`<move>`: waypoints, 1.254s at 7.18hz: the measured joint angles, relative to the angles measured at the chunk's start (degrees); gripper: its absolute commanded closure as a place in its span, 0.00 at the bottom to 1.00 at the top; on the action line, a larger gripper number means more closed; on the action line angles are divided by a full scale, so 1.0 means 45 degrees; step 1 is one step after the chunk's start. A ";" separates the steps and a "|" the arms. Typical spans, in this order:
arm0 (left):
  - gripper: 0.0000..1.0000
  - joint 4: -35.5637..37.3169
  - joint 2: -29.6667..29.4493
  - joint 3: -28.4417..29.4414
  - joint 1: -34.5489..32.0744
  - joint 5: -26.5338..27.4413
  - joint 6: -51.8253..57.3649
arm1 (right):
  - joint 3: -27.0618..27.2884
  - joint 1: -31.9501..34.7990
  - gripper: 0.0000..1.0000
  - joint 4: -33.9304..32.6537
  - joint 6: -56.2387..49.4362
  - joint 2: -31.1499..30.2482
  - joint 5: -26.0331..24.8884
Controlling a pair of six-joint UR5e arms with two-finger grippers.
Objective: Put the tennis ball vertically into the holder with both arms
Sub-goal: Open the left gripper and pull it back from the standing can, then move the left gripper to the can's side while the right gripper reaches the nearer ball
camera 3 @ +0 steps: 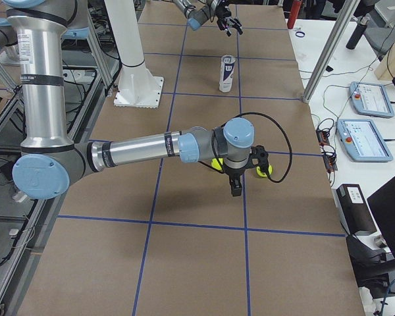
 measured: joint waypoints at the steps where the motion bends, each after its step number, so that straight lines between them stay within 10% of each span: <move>1: 0.01 0.0434 0.0476 -0.0146 -0.0288 -0.1134 -0.0449 | -0.0025 -0.0070 0.00 0.0036 0.0172 -0.0174 -0.0017; 9: 0.03 0.0779 0.1364 0.0873 0.1182 -0.1302 0.1467 | 0.0709 -0.4281 0.00 0.3322 0.7928 -0.0322 -0.1060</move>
